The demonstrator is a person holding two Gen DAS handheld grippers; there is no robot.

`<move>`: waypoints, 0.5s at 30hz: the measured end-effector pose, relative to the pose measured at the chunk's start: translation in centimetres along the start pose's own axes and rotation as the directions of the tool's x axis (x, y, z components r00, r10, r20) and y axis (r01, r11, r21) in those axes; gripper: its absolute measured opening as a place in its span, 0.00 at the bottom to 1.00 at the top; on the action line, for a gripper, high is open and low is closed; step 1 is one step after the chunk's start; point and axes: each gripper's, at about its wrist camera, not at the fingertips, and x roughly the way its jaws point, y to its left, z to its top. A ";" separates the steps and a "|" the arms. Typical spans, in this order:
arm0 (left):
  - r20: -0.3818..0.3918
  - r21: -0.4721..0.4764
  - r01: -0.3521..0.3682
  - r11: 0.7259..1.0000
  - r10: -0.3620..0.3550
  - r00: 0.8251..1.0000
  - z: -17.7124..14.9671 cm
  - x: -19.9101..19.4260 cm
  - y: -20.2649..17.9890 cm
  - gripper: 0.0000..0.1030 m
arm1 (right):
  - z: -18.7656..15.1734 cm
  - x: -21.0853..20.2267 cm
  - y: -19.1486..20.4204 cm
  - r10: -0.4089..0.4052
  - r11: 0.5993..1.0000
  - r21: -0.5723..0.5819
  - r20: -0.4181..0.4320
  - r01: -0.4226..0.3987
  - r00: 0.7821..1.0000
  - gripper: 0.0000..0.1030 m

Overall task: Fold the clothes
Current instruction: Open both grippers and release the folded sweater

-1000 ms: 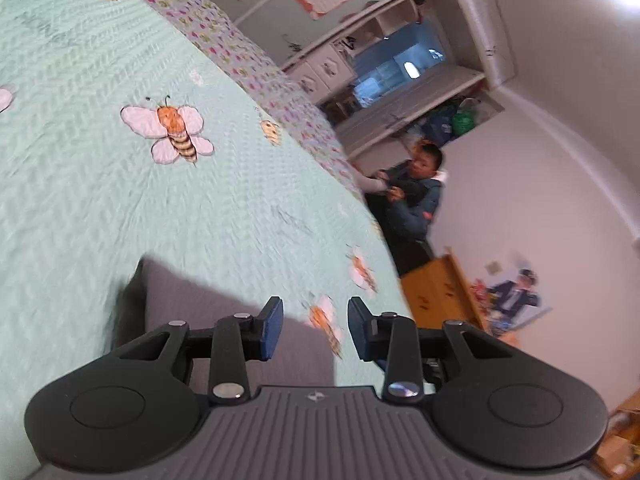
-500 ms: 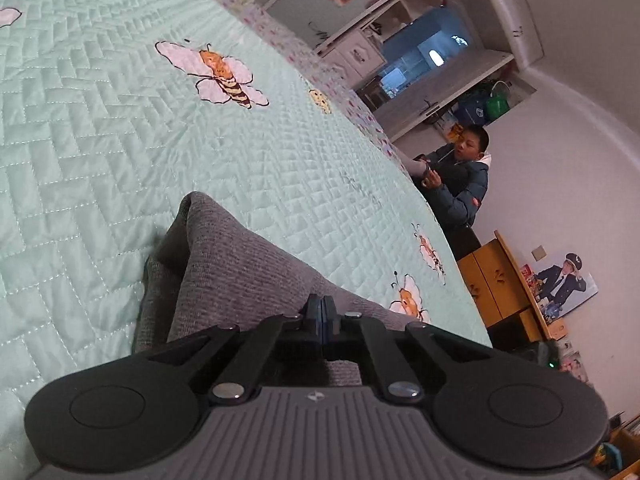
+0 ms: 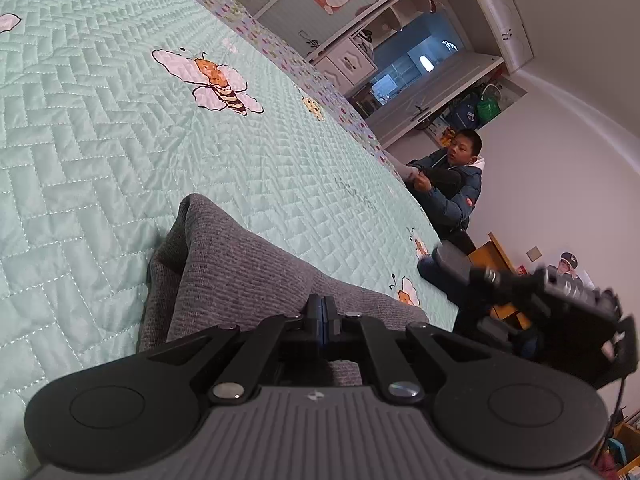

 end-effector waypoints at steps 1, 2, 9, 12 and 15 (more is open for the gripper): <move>0.000 -0.003 0.001 1.000 -0.001 1.000 0.0 0.0 0.0 0.04 | 0.1 0.4 0.1 -0.009 1.000 0.009 -0.003 0.009 1.000 0.05; 0.000 -0.002 0.000 1.000 0.000 1.000 -0.1 -0.1 0.0 0.04 | 0.2 0.8 0.3 -0.017 1.000 0.017 -0.006 0.018 1.000 0.05; -0.034 -0.026 -0.064 0.998 0.063 0.997 0.6 0.1 -0.9 0.03 | -2.9 2.9 -3.6 -0.105 0.994 -0.004 -0.027 0.105 0.994 0.00; -0.003 -0.039 -0.090 0.995 0.090 0.996 1.5 -1.5 -2.9 0.07 | -2.7 2.9 -3.5 -0.102 0.995 -0.008 -0.021 0.101 0.995 0.00; 0.101 0.023 -0.050 0.998 0.048 0.994 2.6 -3.3 -5.3 0.12 | -3.0 2.9 -3.4 -0.095 0.995 -0.012 -0.019 0.095 0.995 0.00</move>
